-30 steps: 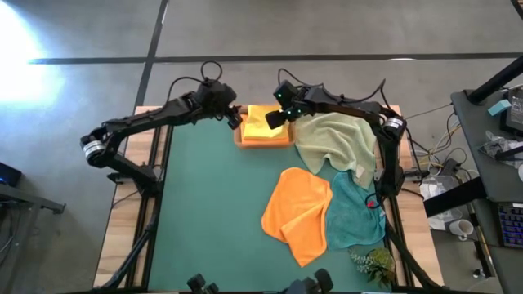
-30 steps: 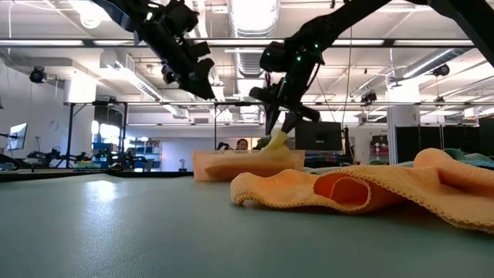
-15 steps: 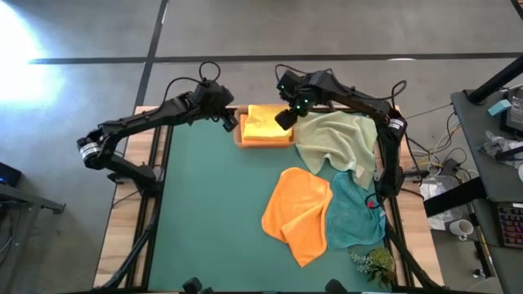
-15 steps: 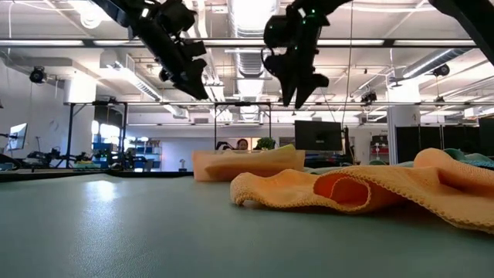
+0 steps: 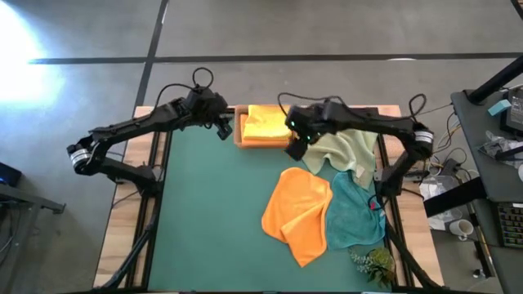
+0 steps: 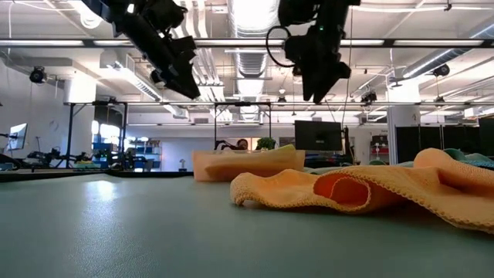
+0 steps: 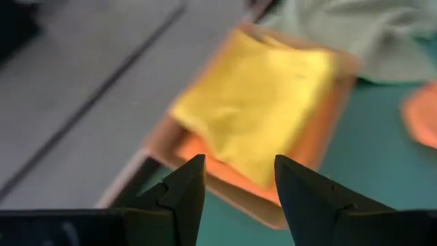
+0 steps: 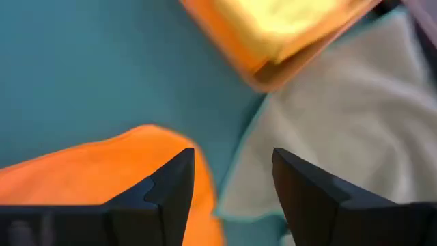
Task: Fold microfiber towels
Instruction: Fold the orange towel
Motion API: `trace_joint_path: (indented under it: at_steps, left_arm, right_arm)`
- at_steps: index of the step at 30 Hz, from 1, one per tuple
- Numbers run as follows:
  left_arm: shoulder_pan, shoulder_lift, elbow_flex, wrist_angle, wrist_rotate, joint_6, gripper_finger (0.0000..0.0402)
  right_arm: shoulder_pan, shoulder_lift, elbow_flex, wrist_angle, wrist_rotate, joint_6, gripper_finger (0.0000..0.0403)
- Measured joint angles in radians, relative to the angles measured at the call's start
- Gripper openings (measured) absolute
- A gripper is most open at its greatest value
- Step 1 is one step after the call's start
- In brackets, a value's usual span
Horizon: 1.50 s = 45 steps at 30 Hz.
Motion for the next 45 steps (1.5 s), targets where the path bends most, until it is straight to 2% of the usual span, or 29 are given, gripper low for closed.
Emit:
trace_joint_path:
  at_steps: [3,5,11,19,27,33,37,45]
  left_arm:
    - [-0.035,0.005,-0.028,0.000,0.097,0.000,0.0160]
    - [-0.075,0.012,-0.045,0.023,0.124,-0.001,0.0160]
    - [-0.219,0.034,-0.106,0.189,0.127,-0.002,0.0160]
    - [-0.377,0.137,-0.116,0.400,0.126,-0.047,0.0160]
    - [-0.495,0.313,-0.101,0.601,0.125,-0.047,0.0160]
    - [-0.535,0.436,-0.033,0.624,0.125,-0.045,0.0160]
    - [-0.542,0.480,-0.020,0.621,0.131,-0.045,0.0160]
    - [-0.563,0.498,-0.008,0.627,0.171,-0.045,0.0160]
  right_arm:
    - [0.048,-0.056,-0.097,0.054,-0.001,0.084,0.0187]
    - [0.080,-0.090,-0.150,0.080,0.000,0.148,0.0187]
    - [0.189,-0.146,-0.281,0.171,0.003,0.283,0.0187]
    - [0.305,-0.139,-0.354,0.221,0.005,0.382,0.0185]
    - [0.364,-0.141,-0.339,0.238,0.089,0.444,0.0182]
    - [0.381,-0.141,-0.303,0.236,0.122,0.500,0.0178]
    - [0.393,-0.141,-0.295,0.236,0.182,0.543,0.0178]
    - [0.393,-0.141,-0.285,0.249,0.188,0.591,0.0177]
